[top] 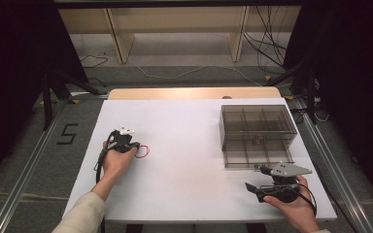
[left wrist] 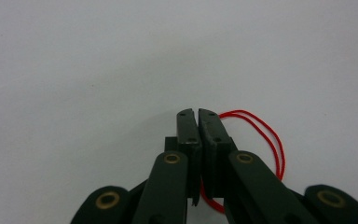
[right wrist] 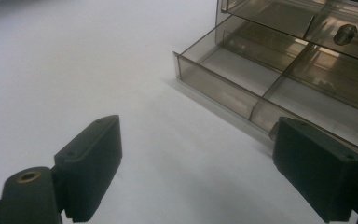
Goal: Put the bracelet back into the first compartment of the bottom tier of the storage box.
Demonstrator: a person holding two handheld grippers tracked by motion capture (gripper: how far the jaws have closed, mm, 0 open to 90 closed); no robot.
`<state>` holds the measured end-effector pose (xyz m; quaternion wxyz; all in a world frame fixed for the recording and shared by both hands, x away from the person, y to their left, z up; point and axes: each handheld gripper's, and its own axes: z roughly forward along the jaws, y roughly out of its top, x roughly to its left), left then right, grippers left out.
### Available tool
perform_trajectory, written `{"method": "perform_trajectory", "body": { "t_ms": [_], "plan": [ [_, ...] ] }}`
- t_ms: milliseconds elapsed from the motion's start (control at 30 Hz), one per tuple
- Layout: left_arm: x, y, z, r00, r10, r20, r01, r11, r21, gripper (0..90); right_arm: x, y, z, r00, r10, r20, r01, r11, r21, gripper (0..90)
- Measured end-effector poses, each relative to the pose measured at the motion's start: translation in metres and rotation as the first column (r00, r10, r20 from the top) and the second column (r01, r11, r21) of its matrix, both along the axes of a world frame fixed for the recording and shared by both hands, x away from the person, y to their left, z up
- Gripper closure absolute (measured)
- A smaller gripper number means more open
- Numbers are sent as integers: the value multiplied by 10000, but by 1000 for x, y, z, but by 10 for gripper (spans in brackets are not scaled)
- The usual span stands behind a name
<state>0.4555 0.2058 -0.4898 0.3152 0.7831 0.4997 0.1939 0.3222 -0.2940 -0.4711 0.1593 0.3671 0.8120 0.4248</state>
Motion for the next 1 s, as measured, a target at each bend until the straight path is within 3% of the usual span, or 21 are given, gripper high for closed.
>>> {"method": "perform_trajectory", "body": {
  "t_ms": [467, 1000],
  "plan": [
    [-10, -4, 18, 9985, -160, 530, 185, 9987, -474, 881, 0, 0, 0, 10000, -18, -11, 18, 10000, 18, 163],
    [-19, -22, 34, 9924, -744, 975, 799, 9953, -540, 882, 1, 1, -1, 10000, -20, -33, 20, 9999, 125, 163]
  ]
}}
